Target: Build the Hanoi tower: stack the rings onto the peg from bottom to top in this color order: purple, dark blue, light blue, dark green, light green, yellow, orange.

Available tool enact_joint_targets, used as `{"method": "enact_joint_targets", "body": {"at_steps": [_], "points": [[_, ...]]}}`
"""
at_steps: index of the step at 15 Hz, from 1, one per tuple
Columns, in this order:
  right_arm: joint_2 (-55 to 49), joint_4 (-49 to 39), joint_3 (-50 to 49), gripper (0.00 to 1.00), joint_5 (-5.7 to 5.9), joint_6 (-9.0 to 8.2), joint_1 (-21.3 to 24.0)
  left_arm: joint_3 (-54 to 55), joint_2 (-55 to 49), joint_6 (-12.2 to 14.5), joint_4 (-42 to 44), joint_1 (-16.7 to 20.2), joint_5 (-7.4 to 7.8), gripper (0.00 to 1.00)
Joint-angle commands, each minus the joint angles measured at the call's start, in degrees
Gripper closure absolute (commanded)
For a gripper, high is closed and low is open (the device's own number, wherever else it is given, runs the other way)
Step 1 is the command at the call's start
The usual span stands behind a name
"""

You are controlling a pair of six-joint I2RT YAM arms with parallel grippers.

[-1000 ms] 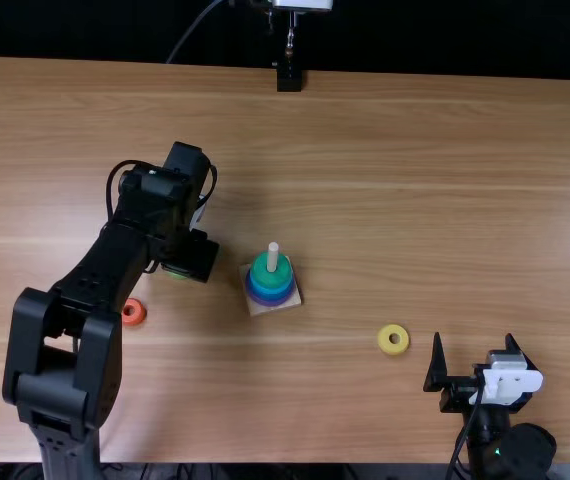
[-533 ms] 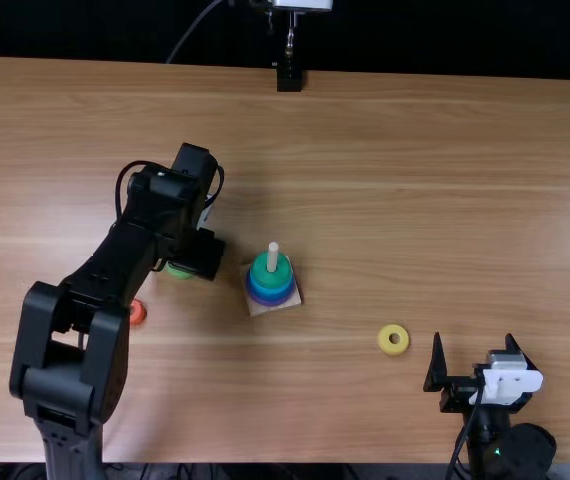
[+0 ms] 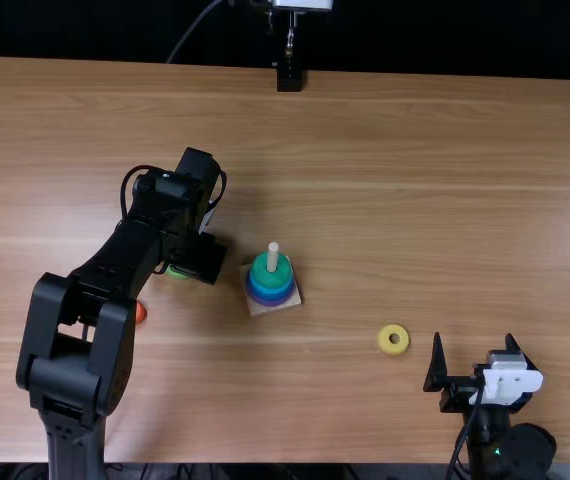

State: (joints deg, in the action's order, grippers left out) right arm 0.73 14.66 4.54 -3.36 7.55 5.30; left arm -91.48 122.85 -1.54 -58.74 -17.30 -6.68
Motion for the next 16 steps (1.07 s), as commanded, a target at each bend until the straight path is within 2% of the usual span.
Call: {"method": "enact_joint_targets", "body": {"at_steps": [1, 2, 3, 4, 5, 6, 11, 12, 14, 16], "points": [[-0.7, 4.3, -3.7, 0.0, -0.34, -0.06, 0.4, -1.4, 1.5, 0.0, 0.0, -0.5, 1.83, 0.0], [-0.7, 4.3, -3.7, 0.0, -0.34, -0.06, 0.4, -1.4, 1.5, -0.1, 0.1, -0.5, 4.04, 0.09], [-0.7, 4.3, -3.7, 0.0, -0.34, -0.06, 0.4, -1.4, 1.5, -0.1, 0.1, -0.5, 5.94, 0.3], [-0.7, 4.3, -3.7, 0.0, -0.34, -0.06, 0.4, -1.3, 1.5, -0.3, 0.2, -0.5, 6.78, 0.51], [-0.7, 4.3, -3.7, 0.0, -0.34, -0.06, 0.4, -1.2, 1.5, -0.3, 1.4, -0.4, 6.78, 0.66], [-0.7, 4.3, -3.7, 0.0, -0.34, 0.04, 0.4, -1.2, 1.5, -0.3, 2.3, -0.4, 6.89, 0.76], [-0.7, 4.3, -3.7, 0.0, -0.34, -0.06, 0.4, -0.8, 0.6, -0.1, 2.2, 0.0, 6.78, 0.95], [-0.7, 4.3, -3.7, 0.0, -0.34, -0.06, 0.4, -1.2, 0.6, -0.1, 1.5, 0.1, 6.89, 0.95], [-0.7, 4.3, -3.7, 0.0, -0.34, -0.06, 0.4, -2.5, -1.6, -0.4, -0.5, 0.3, 6.15, 0.94], [-0.7, 4.3, -3.7, 0.0, -0.34, -0.06, 0.4, -5.2, -3.9, -0.8, -6.0, 0.9, 5.83, 0.94]]}}
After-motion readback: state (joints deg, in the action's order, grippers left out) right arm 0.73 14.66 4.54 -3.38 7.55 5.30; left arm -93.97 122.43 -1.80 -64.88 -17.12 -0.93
